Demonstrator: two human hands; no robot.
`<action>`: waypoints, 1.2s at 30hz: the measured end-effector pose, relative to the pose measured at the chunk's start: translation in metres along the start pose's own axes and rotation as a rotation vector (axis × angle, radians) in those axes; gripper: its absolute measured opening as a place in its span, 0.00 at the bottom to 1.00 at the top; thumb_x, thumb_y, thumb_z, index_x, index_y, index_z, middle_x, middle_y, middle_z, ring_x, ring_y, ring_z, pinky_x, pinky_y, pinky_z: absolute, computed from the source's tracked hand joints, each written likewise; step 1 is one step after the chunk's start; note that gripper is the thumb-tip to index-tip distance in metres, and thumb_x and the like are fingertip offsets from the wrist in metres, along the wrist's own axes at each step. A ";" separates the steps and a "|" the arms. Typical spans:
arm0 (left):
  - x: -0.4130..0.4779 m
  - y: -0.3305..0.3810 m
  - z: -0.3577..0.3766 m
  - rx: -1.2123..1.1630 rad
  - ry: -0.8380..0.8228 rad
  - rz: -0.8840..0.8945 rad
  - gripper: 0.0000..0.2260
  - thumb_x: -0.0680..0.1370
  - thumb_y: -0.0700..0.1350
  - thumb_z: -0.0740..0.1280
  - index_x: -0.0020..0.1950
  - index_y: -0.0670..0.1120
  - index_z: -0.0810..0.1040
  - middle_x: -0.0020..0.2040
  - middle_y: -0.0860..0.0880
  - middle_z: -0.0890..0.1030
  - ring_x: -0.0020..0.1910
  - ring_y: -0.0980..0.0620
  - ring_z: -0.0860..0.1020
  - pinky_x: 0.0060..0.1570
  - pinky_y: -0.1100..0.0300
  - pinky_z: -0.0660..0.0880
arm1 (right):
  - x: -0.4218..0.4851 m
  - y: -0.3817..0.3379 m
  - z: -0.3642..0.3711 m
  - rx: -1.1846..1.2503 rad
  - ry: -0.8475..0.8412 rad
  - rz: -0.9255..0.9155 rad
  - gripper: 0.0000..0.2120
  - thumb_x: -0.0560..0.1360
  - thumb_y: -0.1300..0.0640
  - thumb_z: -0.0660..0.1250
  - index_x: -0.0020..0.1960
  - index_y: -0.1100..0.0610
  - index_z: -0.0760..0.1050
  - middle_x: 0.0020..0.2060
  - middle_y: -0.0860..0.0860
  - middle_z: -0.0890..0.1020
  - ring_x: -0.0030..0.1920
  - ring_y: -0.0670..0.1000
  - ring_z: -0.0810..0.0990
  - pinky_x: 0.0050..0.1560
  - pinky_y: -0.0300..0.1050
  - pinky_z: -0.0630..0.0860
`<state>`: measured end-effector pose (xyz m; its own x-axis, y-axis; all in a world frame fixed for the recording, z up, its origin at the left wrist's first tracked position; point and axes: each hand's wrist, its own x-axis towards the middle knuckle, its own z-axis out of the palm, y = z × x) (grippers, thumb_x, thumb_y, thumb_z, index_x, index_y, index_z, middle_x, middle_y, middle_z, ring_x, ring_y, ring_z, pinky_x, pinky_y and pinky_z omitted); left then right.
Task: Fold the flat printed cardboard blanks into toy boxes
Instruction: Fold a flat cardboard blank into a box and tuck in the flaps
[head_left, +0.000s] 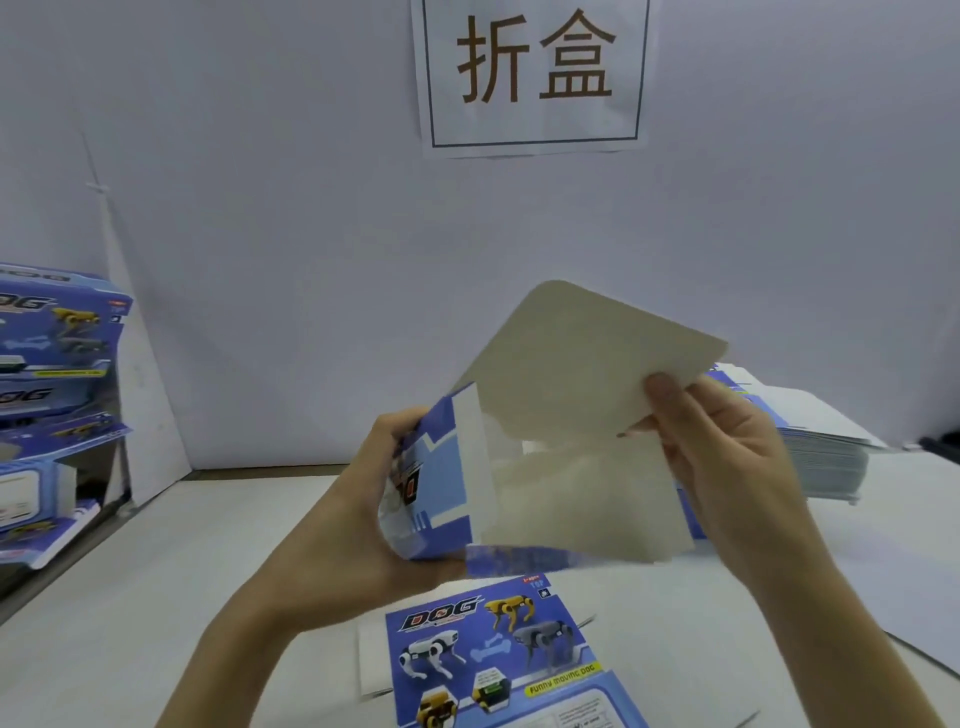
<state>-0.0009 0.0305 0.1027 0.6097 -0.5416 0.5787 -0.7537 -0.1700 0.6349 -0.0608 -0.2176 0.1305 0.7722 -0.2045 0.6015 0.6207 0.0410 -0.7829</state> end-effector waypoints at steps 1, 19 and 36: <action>-0.002 0.003 -0.001 0.049 0.011 0.010 0.40 0.61 0.49 0.81 0.61 0.71 0.61 0.58 0.69 0.73 0.57 0.64 0.76 0.41 0.73 0.76 | -0.001 0.002 0.004 0.025 -0.003 0.028 0.16 0.68 0.39 0.70 0.44 0.51 0.85 0.39 0.50 0.85 0.39 0.48 0.81 0.43 0.39 0.77; 0.007 0.005 0.007 -0.004 0.127 -0.079 0.37 0.63 0.50 0.77 0.65 0.68 0.62 0.58 0.68 0.75 0.58 0.64 0.76 0.45 0.74 0.75 | 0.006 0.012 -0.008 -0.075 0.111 0.520 0.23 0.70 0.47 0.69 0.62 0.55 0.77 0.53 0.51 0.83 0.47 0.51 0.85 0.44 0.48 0.82; 0.007 0.014 0.013 -0.107 0.126 -0.088 0.32 0.58 0.62 0.77 0.57 0.75 0.65 0.54 0.69 0.77 0.54 0.64 0.79 0.39 0.71 0.77 | 0.002 0.020 0.001 -0.410 0.089 -0.062 0.08 0.75 0.51 0.67 0.47 0.42 0.84 0.43 0.46 0.86 0.44 0.46 0.84 0.44 0.34 0.78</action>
<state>-0.0102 0.0141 0.1086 0.7033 -0.4203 0.5734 -0.6695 -0.1205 0.7329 -0.0470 -0.2158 0.1162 0.7096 -0.2785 0.6472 0.5462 -0.3628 -0.7550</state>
